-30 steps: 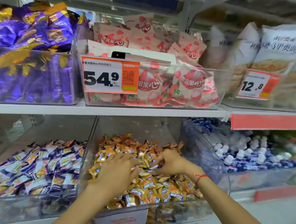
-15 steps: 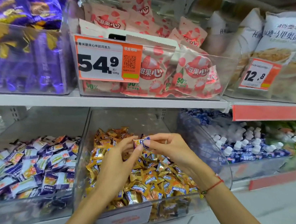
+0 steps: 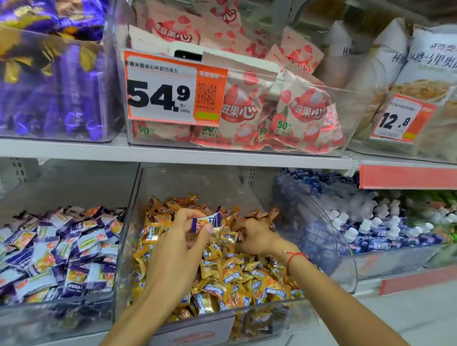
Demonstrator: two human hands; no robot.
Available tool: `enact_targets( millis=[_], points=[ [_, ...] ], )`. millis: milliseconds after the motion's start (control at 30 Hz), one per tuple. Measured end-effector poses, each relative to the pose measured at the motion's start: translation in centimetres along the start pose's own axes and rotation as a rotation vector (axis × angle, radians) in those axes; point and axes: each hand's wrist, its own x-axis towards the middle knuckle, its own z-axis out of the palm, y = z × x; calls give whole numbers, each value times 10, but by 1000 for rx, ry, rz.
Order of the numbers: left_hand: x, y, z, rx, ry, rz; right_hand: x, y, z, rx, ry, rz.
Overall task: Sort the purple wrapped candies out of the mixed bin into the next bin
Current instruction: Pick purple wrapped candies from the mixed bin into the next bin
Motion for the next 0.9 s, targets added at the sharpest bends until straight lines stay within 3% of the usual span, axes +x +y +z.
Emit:
enact_targets(
  millis=[133, 233, 333, 400, 467, 567, 667, 800, 900],
  points=[
    [2, 1, 0, 71, -1, 5, -11, 3, -15, 430, 137, 0],
    [1, 4, 0, 95, 17, 3, -29, 2, -29, 763, 34, -30],
    [1, 5, 0, 106, 16, 7, -41, 4, -42, 824, 3, -63],
    [0, 5, 0, 107, 12, 6, -40, 9, -47, 653, 220, -77],
    [0, 5, 0, 98, 1, 4, -33, 20, -49, 297, 381, -72],
    [0, 6, 0, 77, -11, 0, -25, 31, -46, -179, 154, -126],
    [0, 5, 0, 67, -20, 3, -24, 30, -37, -342, -34, -197],
    [0, 5, 0, 67, -48, 7, -24, 28, -23, -488, 19, -228],
    [0, 5, -1, 57, -57, 11, -28, 29, -29, -369, 62, -180]
  ],
)
